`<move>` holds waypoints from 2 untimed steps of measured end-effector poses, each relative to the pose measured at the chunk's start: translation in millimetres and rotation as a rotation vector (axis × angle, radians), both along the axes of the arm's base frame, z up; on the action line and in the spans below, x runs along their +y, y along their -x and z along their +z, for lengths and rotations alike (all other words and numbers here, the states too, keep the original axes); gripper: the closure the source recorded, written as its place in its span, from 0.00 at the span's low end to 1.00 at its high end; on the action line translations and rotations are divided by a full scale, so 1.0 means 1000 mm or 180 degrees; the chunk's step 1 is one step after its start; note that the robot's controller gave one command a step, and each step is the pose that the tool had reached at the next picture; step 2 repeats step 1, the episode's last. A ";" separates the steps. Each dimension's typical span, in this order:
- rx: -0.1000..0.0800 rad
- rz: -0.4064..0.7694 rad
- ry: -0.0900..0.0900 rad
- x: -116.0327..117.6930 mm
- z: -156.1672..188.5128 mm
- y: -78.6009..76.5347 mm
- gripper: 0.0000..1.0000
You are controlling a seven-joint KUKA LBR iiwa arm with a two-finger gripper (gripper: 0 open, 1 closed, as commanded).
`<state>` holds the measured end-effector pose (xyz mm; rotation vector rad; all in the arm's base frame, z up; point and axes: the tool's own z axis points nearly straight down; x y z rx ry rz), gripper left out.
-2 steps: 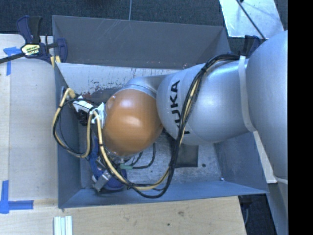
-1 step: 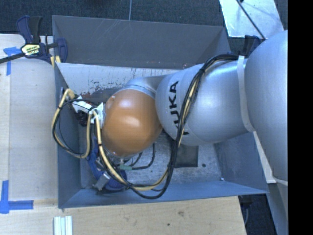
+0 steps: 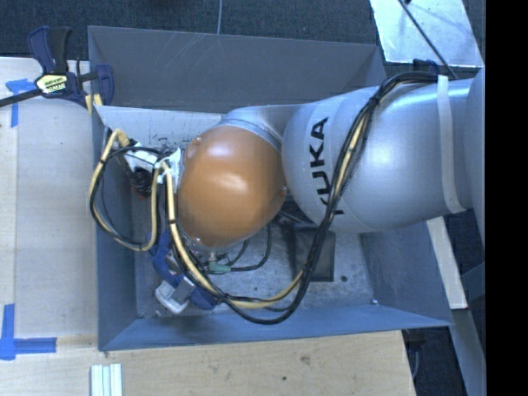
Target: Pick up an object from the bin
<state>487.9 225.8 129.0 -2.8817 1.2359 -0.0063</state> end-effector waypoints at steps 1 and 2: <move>0.0011 -0.0005 0.0001 0.001 0.033 -0.001 1.00; 0.0011 -0.0005 0.0001 0.001 0.033 -0.001 1.00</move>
Offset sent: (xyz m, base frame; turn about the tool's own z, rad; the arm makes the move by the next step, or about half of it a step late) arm 0.0000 0.0000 0.0314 0.0000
